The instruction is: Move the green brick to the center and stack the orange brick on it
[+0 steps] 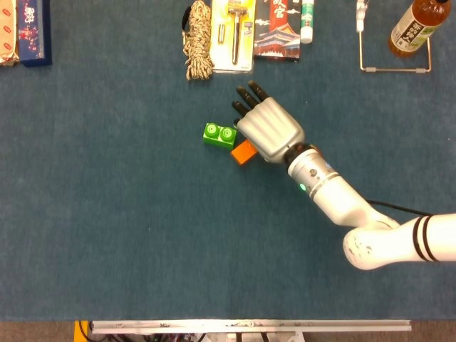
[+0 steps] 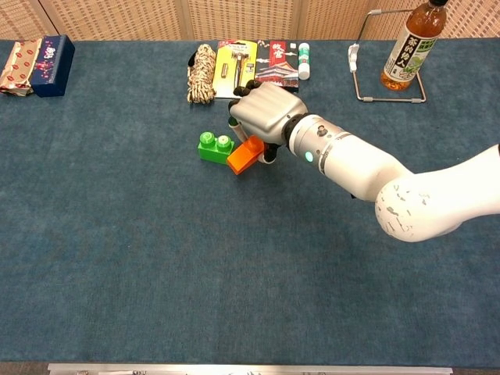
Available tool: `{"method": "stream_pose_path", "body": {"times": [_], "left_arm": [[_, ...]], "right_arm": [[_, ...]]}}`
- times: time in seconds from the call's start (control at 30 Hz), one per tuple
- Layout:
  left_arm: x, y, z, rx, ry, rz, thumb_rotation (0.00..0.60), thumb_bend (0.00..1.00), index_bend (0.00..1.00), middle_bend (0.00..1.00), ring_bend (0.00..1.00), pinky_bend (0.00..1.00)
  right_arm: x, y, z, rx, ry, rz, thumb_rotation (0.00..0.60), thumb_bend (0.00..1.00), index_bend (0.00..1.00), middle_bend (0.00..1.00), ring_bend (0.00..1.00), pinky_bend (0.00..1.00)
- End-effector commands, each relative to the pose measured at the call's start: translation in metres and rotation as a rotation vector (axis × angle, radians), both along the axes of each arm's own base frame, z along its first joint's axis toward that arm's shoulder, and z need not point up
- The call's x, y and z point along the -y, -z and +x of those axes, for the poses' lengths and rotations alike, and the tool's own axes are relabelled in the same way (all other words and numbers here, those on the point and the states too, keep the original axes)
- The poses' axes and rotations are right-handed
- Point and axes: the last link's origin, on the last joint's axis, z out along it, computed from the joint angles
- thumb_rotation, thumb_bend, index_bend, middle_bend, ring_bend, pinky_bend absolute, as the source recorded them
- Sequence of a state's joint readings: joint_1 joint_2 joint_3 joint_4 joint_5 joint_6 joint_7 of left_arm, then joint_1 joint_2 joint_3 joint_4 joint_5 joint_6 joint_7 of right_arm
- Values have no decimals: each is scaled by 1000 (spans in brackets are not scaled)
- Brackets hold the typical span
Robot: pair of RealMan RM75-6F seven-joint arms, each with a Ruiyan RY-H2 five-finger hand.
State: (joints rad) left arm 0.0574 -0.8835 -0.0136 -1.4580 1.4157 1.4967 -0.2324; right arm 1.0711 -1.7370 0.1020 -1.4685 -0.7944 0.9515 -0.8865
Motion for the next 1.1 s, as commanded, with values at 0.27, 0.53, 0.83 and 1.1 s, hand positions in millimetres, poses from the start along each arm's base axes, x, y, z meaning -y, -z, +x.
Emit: {"method": "stream_pose_path", "body": {"times": [0.27, 0.53, 0.83, 1.1], "left_arm": [[1, 1, 0, -3, -2, -6, 600, 293, 261, 163, 96, 151], [2, 1, -1, -1, -7, -7, 600, 294, 261, 163, 96, 150], [2, 1, -1, 0, -7, -8, 600, 294, 261, 164, 96, 150], [3, 1, -2, 0, -12, -9, 600, 294, 262, 164, 96, 150]], "right_arm": [[3, 2, 1, 13, 4, -30, 600, 263, 608, 226, 41, 72], [7, 4, -1, 7, 15, -51, 600, 263, 608, 226, 42, 72], [14, 4, -3, 5, 28, -81, 600, 263, 608, 226, 42, 72], [18, 2, -4, 8, 35, -107, 600, 263, 608, 226, 42, 72]]}}
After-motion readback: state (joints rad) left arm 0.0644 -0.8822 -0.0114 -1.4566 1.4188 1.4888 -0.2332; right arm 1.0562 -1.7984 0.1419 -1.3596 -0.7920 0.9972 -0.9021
